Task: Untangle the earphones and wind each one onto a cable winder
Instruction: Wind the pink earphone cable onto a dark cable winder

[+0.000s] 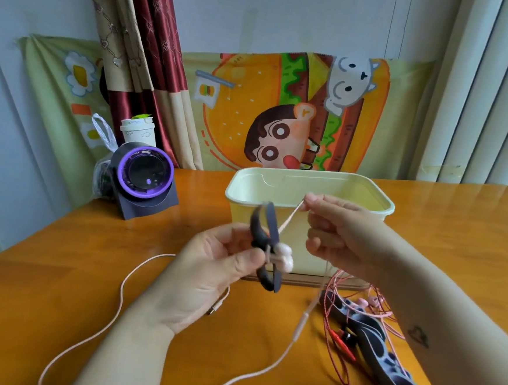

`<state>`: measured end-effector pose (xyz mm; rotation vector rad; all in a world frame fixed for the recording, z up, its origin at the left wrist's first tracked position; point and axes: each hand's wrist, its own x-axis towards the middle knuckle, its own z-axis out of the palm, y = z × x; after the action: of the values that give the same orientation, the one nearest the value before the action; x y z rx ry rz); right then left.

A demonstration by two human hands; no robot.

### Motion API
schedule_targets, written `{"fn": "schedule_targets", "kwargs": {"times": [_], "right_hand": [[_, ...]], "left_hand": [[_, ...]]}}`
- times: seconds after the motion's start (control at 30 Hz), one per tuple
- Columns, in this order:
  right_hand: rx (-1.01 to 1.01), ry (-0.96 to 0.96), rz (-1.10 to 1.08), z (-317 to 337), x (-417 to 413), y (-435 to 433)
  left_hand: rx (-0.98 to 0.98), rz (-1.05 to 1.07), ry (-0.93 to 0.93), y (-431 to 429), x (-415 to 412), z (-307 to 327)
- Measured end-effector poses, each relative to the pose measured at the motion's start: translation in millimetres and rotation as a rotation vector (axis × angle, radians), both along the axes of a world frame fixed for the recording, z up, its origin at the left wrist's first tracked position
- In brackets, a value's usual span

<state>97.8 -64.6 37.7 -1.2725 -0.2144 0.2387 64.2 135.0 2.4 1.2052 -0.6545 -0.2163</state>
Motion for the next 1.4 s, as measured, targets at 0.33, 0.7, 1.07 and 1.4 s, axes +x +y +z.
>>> {"fn": "schedule_targets", "kwargs": {"times": [0.33,0.7,1.07,1.4], "right_hand": [[-1.101,-0.611,0.109,-27.3,-18.0,41.9],[-1.146,-0.862,0.076,16.7,-48.6,31.8],[-0.883,-0.829,-0.386,24.1,-27.6,7.5],[-0.767,-0.798,-0.470,16.6,-21.6,8.7]], "left_hand": [[-0.305,0.600,0.376,7.3,14.8,-5.0],[0.286,0.699,0.046,-6.2,11.0,-11.1],[0.297,0.357,0.027,-9.8,6.1,-9.9],[0.098,0.209,0.055,-9.5,1.6,-4.5]]}}
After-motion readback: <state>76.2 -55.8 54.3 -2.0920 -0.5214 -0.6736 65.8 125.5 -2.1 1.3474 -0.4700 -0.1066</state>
